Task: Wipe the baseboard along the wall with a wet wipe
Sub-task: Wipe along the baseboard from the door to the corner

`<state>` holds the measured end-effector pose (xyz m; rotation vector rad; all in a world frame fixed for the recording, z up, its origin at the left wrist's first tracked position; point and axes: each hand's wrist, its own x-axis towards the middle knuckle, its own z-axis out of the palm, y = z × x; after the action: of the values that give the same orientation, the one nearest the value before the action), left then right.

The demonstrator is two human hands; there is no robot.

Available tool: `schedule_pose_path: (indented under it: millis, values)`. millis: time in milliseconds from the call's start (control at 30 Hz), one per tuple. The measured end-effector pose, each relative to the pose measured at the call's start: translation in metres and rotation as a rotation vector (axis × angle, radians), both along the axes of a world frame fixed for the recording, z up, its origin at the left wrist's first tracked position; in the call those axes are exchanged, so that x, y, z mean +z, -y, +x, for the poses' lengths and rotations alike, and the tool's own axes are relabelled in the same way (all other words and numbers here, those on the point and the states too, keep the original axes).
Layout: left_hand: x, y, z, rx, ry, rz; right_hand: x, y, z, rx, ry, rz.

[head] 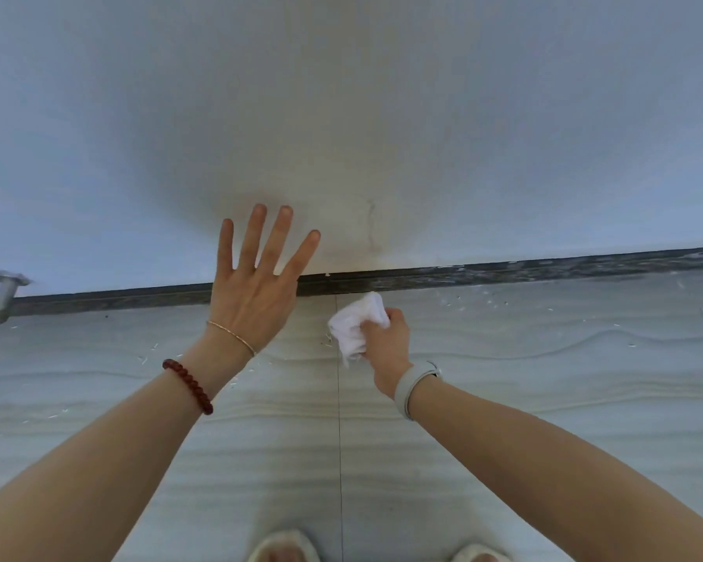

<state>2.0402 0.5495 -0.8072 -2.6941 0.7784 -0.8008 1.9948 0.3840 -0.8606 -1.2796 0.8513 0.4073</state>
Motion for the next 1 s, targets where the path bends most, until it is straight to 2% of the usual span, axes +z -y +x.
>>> schedule_pose_path:
  millis: [67,167,267,400,467,567,633,733,900,933,1000]
  values:
    - [-0.012,0.002,0.005,0.042,0.053,-0.028,-0.002,-0.009,0.003,0.147,0.092,-0.201]
    - [-0.027,0.000,0.012,0.105,0.054,-0.074,-0.006,-0.021,0.012,0.153,0.096,-0.167]
    - [-0.036,0.002,0.021,0.121,0.045,-0.117,-0.008,-0.022,0.030,-0.011,0.016,0.018]
    - [-0.049,0.003,0.034,0.095,0.093,-0.176,-0.008,0.015,0.041,-0.202,0.036,0.168]
    - [-0.052,0.003,0.039,0.100,0.129,-0.188,-0.010,0.050,0.041,-0.360,0.055,0.087]
    - [-0.058,0.009,0.041,0.124,0.164,-0.218,-0.019,0.114,0.042,-0.718,0.087,-0.133]
    - [-0.063,0.015,0.041,0.142,0.172,-0.243,-0.017,0.131,0.046,-0.830,0.108,-0.168]
    - [-0.071,0.021,0.040,0.175,0.172,-0.291,-0.002,0.084,0.049,-0.674,0.202,-0.156]
    - [-0.074,0.020,0.040,0.172,0.188,-0.296,0.006,-0.009,0.038,-0.103,0.261,-0.144]
    - [-0.074,0.019,0.040,0.166,0.188,-0.299,0.003,-0.010,0.037,-0.042,0.264,-0.168]
    - [-0.074,0.019,0.040,0.163,0.195,-0.310,-0.004,0.010,0.041,-0.055,0.270,-0.260]
